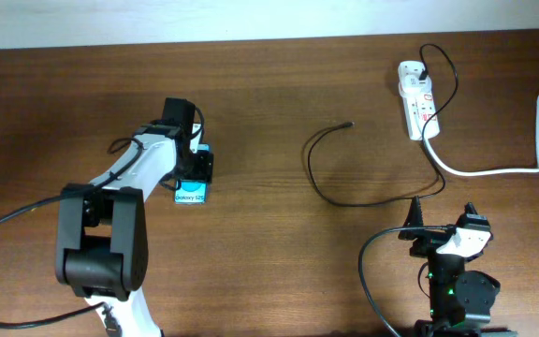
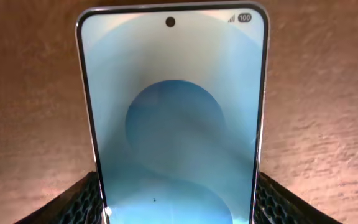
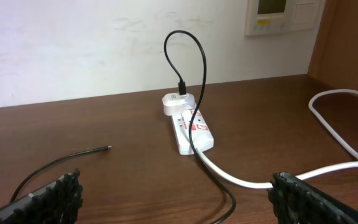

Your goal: Plug charger to phone and switch on socket

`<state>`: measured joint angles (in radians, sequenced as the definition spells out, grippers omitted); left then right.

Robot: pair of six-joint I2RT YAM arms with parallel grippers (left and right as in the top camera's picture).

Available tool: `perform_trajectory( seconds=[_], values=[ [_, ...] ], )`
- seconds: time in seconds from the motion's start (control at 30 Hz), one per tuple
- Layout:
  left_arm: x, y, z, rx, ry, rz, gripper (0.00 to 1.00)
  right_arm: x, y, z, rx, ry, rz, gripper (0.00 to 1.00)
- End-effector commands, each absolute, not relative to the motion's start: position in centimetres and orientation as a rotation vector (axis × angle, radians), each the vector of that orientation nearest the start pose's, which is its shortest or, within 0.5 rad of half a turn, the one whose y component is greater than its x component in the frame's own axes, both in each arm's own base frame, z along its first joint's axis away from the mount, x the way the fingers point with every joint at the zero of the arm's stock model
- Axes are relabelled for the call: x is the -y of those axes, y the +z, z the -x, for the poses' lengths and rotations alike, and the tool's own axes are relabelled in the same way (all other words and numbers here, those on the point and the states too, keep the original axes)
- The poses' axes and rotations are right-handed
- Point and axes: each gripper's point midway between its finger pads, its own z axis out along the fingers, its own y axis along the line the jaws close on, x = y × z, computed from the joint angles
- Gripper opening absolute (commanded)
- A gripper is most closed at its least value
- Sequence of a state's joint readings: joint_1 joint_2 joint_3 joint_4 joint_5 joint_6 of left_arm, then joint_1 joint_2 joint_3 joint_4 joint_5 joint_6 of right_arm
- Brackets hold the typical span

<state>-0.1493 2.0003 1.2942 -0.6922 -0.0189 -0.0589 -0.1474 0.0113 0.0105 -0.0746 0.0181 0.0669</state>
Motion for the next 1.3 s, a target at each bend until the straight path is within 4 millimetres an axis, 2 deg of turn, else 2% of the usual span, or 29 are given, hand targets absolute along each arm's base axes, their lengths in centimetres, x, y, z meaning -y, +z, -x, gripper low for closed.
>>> perform_trajectory(
  seconds=[0.0,0.07,0.17,0.23,0.33,0.53,0.63,0.73,0.8,0.97,1.0,1.1,1.17,1.2,1.27],
  values=[
    [5.2,-3.3,-35.7,-3.119,-0.005,0.001,0.63,4.0,15.4,-24.3,-1.646,-0.083,-0.186,0.98],
    [5.3,-3.3,-35.6,-3.12,-0.005,0.03,0.63,4.0,15.4,-24.3,-1.646,-0.083,-0.187,0.98],
    [5.3,-2.8,-35.6,-3.134,-0.007,0.033,0.55,4.0,15.4,-24.3,-1.646,-0.083,-0.186,0.99],
    [5.5,-0.7,-36.8,-3.129,-0.009,0.033,0.5,4.0,15.4,-24.3,-1.646,-0.083,-0.186,0.98],
    [6.2,1.8,-38.1,-3.118,-0.012,0.014,0.5,4.0,15.4,-24.3,-1.646,-0.083,-0.186,0.98],
    [6.5,5.7,-39.2,-3.11,-0.014,0.007,0.5,4.0,15.4,-24.3,-1.646,-0.083,-0.187,0.98],
    [6.7,8.4,-40.2,-3.085,-0.02,0.006,0.5,4.0,15.4,-24.3,-1.646,-0.083,-0.186,0.98],
    [6.7,10.6,-40.0,-3.095,-0.018,0.005,0.5,4.0,15.4,-24.3,-1.646,-0.083,-0.186,0.98],
    [6.6,11.3,-39.8,-3.101,-0.016,0.006,0.5,4.0,15.4,-24.3,-1.646,-0.083,-0.186,0.98],
    [7.0,11.4,-39.4,-3.113,-0.015,-0.011,0.5,4.0,15.4,-24.3,-1.645,-0.082,-0.186,0.98],
    [7.3,11.4,-39.4,-3.114,-0.015,-0.022,0.5,3.5,15.4,-24.4,-1.647,-0.053,-0.168,0.98],
    [8.4,11.6,-39.3,-3.109,-0.016,-0.064,0.5,-0.9,16.0,-24.5,-1.621,0.493,-0.333,0.98],
    [8.8,12.3,-39.2,-3.107,-0.016,-0.081,0.5,-5.8,16.3,-23.1,-1.666,0.769,-0.142,0.98],
    [8.9,12.6,-39.3,-3.099,-0.018,-0.083,0.5,-7.4,16.3,-22.3,-1.683,0.853,-0.06,0.98],
    [9.0,13.4,-39.6,-3.08,-0.025,-0.084,0.5,-11.9,15.8,-18.5,-1.746,1.14,0.191,0.98]
  ],
)
